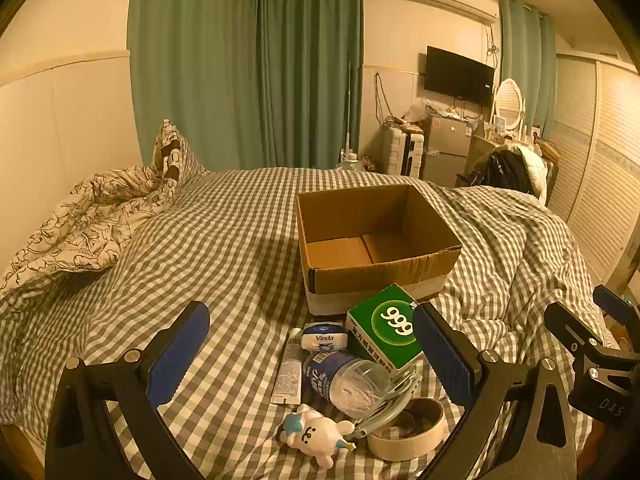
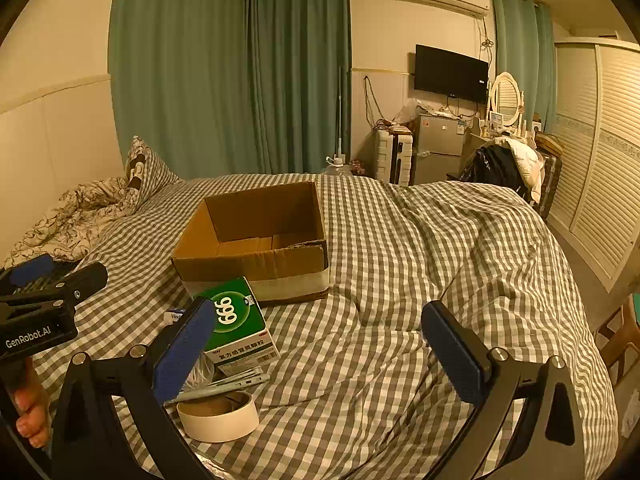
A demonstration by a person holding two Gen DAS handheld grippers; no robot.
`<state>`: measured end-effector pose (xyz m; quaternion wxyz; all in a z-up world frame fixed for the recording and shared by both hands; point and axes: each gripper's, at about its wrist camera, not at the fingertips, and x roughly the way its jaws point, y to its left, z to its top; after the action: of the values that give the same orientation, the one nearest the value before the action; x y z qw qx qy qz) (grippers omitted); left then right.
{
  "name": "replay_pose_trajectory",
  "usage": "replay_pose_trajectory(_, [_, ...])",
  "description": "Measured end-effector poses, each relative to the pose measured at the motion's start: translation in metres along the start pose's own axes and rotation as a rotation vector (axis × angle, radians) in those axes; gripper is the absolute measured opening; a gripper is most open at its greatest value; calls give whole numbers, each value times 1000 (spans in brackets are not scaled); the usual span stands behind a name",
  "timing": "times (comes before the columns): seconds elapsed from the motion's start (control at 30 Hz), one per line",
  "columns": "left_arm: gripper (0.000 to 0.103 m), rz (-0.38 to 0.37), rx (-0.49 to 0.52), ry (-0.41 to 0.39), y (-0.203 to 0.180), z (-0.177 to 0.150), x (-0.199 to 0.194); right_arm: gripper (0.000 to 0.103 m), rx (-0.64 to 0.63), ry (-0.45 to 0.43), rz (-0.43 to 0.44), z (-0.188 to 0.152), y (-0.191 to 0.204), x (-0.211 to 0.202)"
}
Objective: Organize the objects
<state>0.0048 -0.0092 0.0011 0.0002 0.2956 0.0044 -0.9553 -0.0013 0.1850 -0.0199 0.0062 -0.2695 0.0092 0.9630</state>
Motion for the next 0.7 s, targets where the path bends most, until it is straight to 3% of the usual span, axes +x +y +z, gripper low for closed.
replay_pose_trajectory(0.7, [103,-13,17,1,-7,-2,-1,103,-7,-8,5,0,1,-2])
